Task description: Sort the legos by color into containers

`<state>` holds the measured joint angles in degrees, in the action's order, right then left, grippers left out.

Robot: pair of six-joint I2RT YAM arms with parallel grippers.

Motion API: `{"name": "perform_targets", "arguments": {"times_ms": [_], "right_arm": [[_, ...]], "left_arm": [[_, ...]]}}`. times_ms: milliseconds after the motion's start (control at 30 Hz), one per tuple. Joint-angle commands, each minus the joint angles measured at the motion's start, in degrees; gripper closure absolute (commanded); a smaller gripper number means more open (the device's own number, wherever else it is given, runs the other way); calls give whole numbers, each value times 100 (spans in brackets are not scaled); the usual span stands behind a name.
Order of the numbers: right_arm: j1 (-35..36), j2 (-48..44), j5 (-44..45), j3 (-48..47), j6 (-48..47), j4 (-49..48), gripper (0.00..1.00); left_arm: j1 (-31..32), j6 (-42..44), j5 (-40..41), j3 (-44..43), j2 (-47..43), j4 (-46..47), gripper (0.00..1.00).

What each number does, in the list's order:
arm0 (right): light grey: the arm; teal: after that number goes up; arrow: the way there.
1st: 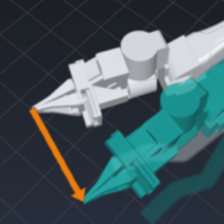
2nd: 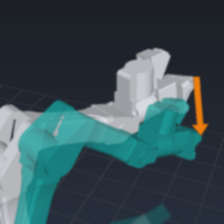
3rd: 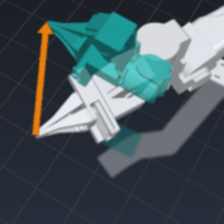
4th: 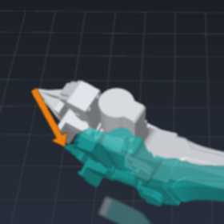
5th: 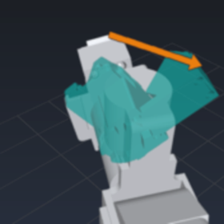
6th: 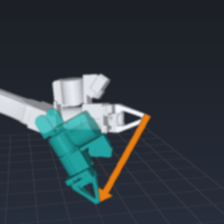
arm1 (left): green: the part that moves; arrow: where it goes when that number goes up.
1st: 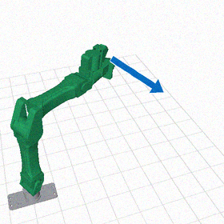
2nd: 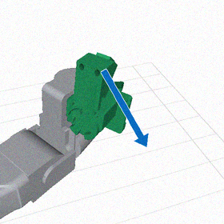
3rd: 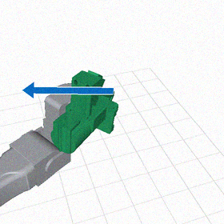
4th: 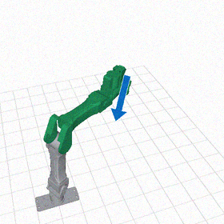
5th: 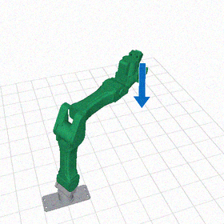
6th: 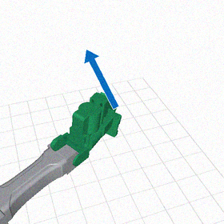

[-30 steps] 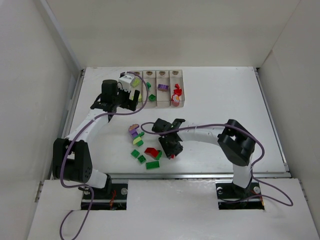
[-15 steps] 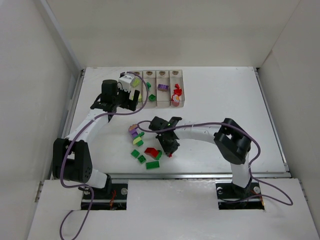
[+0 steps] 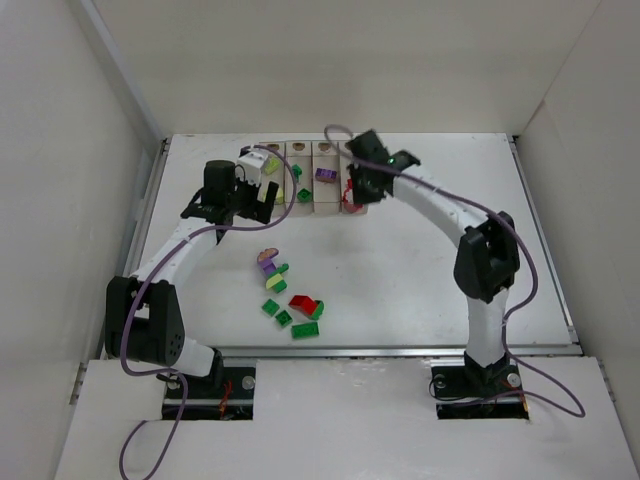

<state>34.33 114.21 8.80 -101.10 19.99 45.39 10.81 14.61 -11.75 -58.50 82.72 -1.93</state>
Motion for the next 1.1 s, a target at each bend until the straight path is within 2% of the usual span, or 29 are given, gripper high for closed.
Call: {"name": "perform_targets", "arguments": {"times_ms": [0, 67, 200, 367, 533, 567, 600, 633, 667, 733, 767, 967, 1067], "right_arm": [[-540, 635, 289, -1400, -627, -233, 100], [-830, 1118, 44, -2443, -759, -170, 100], [-1015, 2208, -106, -3641, -1031, -47, 100], [-1068, 2290, -614, -3382, -1085, -618, 100], [-1068, 2105, -818, -2898, -1085, -1067, 100], [-1068, 2105, -870, -2898, -1085, -1137, 97], [-1068, 2105, -941, -2898, -1085, -1137, 91], [-1068, 2166, -941, -2967, -1085, -1137, 60], [-1068, 2245, -1002, -3020, -1085, -989, 38], [-1068, 2246, -1003, -3074, -1085, -926, 16], [-1068, 2246, -1003, -3074, -1085, -857, 0], [-999, 1211, -933, -2372, -1085, -1155, 0], [-736, 201, -871, -1547, -1628, -1400, 0]], "left_arm": [[0, 225, 365, -231, -212, -149, 0], [0, 357, 550, -284, -264, -220, 0], [0, 858, 1059, -486, -265, -272, 0], [0, 1219, 1543, -803, -151, -325, 0], [0, 1124, 1482, -988, 16, -386, 0], [0, 1053, 1361, -1118, 95, -387, 0], [0, 1053, 1281, -1172, 95, -543, 0], [0, 1053, 1228, -1225, 182, -545, 0], [0, 1053, 1228, -1225, 236, -614, 0], [53, 1105, 1228, -1278, 236, -615, 0], [53, 1105, 1306, -1278, 236, -615, 0], [106, 1307, 1491, -1339, 166, -483, 0], [106, 1307, 1491, -1339, 17, -431, 0]]}}
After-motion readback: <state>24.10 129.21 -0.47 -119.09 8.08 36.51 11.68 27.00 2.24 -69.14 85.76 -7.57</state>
